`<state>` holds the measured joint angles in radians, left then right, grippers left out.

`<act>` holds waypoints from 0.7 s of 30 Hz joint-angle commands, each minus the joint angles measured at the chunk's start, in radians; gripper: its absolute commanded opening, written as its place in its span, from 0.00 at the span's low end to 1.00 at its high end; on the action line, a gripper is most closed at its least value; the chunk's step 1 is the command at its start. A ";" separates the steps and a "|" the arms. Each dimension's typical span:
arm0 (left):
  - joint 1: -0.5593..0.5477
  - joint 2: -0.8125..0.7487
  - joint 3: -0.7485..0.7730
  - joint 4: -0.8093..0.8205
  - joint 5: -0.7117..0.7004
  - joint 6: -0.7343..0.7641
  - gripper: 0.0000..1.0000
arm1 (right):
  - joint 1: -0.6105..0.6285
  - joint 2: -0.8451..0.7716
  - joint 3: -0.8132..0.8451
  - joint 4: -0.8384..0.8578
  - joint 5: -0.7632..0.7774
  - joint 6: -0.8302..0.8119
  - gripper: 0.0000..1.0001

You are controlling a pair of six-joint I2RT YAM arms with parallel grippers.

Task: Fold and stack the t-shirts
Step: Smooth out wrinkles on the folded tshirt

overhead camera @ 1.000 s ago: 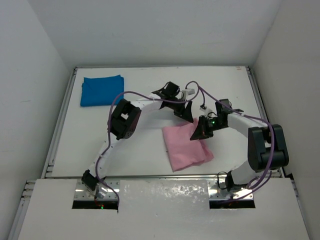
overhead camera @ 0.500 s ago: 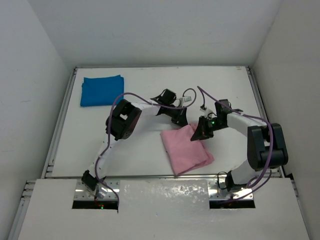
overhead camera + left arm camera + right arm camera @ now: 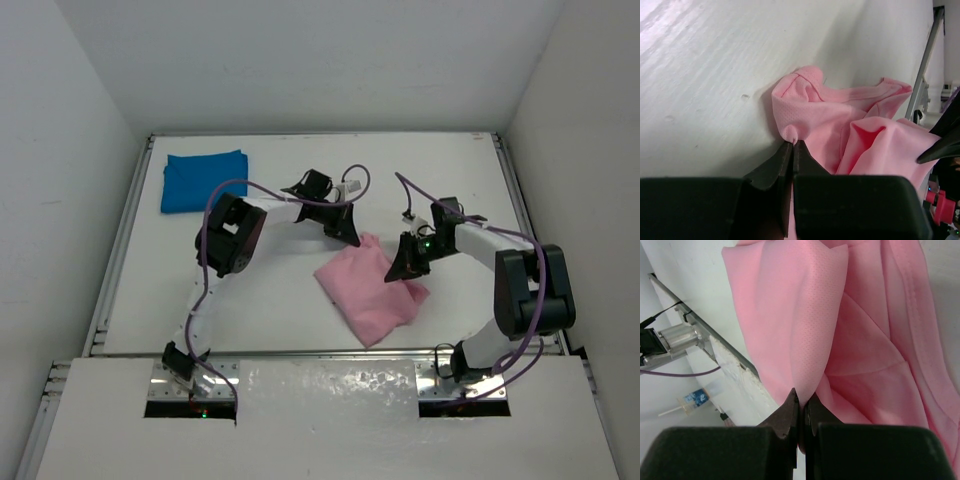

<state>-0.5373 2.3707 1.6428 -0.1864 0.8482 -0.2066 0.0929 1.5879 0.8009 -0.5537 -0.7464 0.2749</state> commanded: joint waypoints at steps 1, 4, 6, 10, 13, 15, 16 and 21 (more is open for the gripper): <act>0.011 -0.050 -0.035 -0.041 -0.077 0.055 0.00 | -0.007 0.017 0.058 -0.014 0.013 -0.032 0.00; 0.013 -0.048 -0.040 -0.041 -0.064 0.056 0.00 | -0.007 0.058 0.118 -0.048 0.039 -0.058 0.00; 0.010 -0.045 -0.034 -0.041 -0.051 0.055 0.00 | -0.007 0.111 0.197 -0.096 0.053 -0.086 0.00; 0.005 -0.042 -0.025 -0.032 -0.038 0.052 0.00 | -0.007 0.170 0.291 -0.173 0.059 -0.123 0.00; -0.001 -0.031 -0.008 -0.044 -0.031 0.055 0.00 | -0.009 0.225 0.371 -0.215 0.067 -0.146 0.00; -0.004 -0.028 0.002 -0.053 -0.028 0.064 0.00 | -0.007 0.248 0.409 -0.236 0.065 -0.151 0.00; -0.004 -0.031 0.000 -0.053 -0.029 0.064 0.00 | -0.007 0.265 0.415 -0.232 0.058 -0.149 0.00; -0.004 -0.030 0.003 -0.053 -0.032 0.064 0.00 | -0.007 0.314 0.446 -0.252 0.042 -0.160 0.00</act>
<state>-0.5304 2.3524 1.6291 -0.2081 0.8391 -0.1802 0.0879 1.8843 1.2102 -0.7692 -0.6880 0.1490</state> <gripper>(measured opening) 0.007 0.003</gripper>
